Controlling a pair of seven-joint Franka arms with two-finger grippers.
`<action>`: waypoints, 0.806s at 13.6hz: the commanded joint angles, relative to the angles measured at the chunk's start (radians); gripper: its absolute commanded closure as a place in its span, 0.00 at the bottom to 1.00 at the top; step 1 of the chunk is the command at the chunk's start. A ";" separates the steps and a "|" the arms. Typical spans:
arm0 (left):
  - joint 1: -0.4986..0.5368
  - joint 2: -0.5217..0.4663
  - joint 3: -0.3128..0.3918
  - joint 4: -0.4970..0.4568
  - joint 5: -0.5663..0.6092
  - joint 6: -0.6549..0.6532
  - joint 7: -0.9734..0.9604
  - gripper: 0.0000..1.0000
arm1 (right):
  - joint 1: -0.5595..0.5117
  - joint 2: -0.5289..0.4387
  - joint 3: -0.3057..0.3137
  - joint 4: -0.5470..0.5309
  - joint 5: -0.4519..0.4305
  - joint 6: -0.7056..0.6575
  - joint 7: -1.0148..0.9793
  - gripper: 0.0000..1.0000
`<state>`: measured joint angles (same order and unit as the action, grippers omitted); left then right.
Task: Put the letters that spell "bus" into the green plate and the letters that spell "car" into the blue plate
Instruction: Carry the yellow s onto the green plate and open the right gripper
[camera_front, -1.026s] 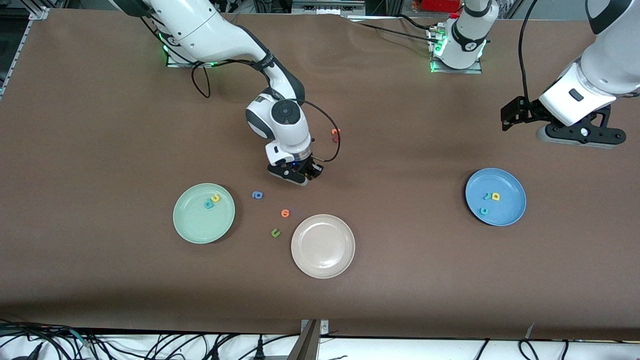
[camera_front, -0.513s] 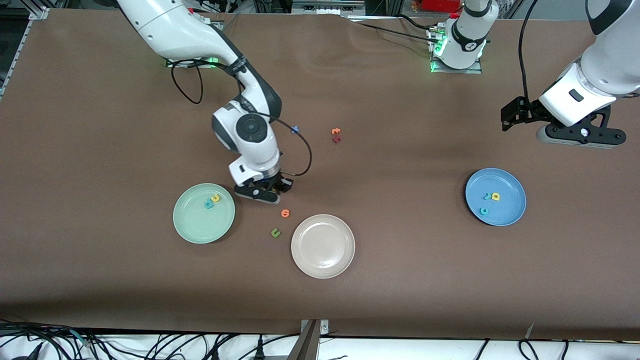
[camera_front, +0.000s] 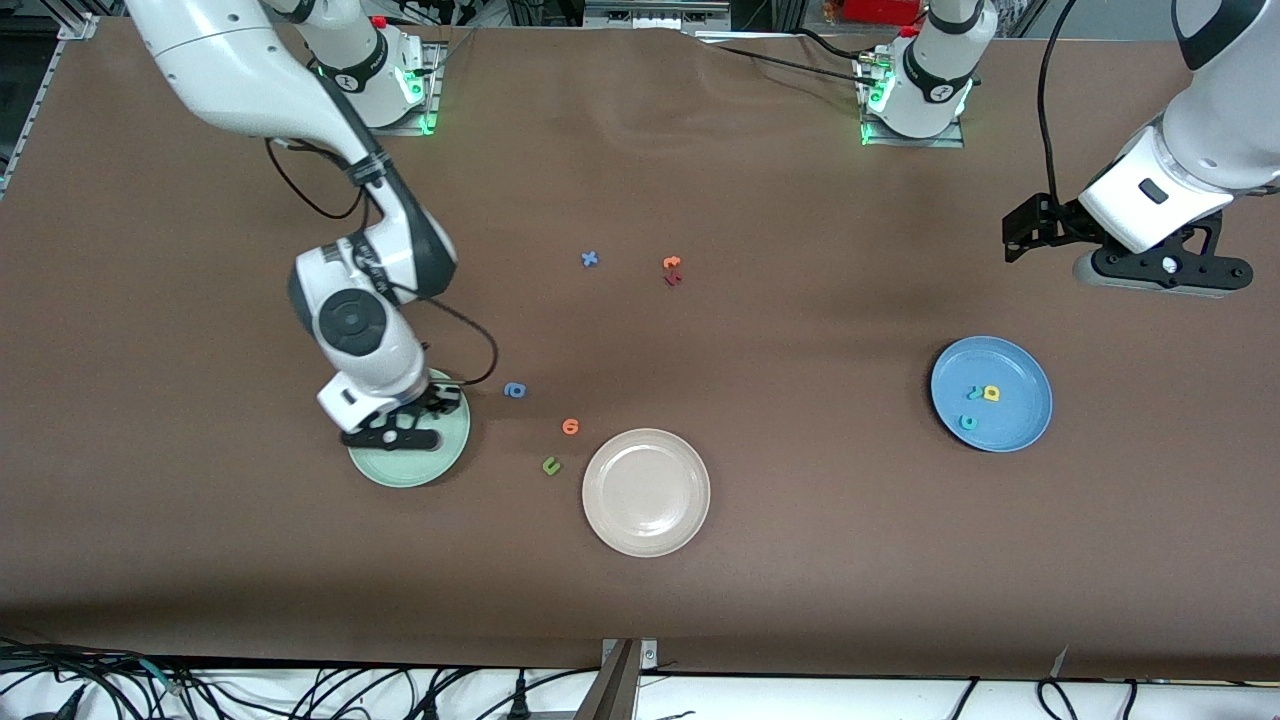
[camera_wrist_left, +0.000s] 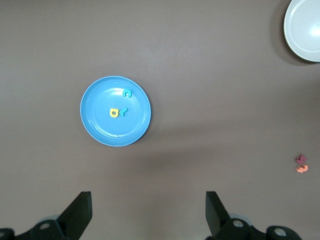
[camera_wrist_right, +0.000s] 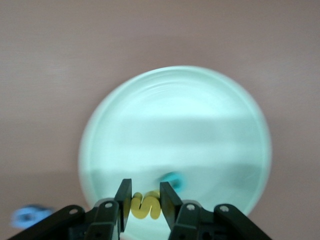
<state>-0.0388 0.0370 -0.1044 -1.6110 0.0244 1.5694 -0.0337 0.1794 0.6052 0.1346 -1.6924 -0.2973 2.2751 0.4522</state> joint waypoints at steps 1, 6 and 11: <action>0.005 0.018 0.006 0.037 -0.014 -0.025 0.023 0.00 | -0.012 -0.012 -0.027 -0.024 -0.013 0.009 -0.081 1.00; 0.005 0.018 0.005 0.036 -0.014 -0.026 0.021 0.00 | -0.017 0.028 -0.027 -0.023 -0.011 0.080 -0.069 0.62; 0.005 0.018 0.005 0.036 -0.014 -0.026 0.021 0.00 | -0.020 -0.031 -0.029 -0.024 -0.008 0.029 -0.078 0.01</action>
<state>-0.0367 0.0388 -0.1028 -1.6110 0.0244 1.5683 -0.0336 0.1634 0.6329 0.1040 -1.7017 -0.2972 2.3402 0.3804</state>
